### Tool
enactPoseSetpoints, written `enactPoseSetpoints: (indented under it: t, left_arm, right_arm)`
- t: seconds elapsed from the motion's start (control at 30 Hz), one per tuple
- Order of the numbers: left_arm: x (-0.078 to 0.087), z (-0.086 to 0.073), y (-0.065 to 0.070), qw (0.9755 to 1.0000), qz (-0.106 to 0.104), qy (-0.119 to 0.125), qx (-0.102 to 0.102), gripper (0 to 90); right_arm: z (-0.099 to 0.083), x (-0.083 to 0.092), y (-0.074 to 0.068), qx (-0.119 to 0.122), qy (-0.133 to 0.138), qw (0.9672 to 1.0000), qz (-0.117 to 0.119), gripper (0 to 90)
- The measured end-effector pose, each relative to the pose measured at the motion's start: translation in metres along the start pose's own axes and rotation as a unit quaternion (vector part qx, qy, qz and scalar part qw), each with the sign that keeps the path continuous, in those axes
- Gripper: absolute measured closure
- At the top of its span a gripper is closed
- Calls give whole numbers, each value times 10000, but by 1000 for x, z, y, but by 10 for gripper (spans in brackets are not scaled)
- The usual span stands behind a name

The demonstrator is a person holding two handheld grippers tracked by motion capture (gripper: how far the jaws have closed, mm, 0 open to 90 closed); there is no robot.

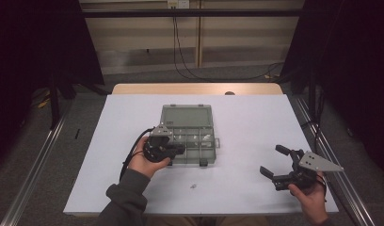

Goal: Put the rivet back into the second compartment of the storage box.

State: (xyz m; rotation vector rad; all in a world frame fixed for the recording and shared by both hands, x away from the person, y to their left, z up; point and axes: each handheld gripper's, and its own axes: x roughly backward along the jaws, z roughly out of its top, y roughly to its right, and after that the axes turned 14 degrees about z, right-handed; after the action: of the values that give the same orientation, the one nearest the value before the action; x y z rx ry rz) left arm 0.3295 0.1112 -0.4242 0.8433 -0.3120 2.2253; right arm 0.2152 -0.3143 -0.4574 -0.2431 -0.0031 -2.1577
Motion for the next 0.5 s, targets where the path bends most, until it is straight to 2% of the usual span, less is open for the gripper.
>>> enactPoseSetpoints:
  t: [0.5]
  left_arm:
    - [-13, 14, -14, 9995, 245, 23, 183, 825]
  right_arm:
    - [0, 0, 0, -8, 9, 10000, 1, 3]
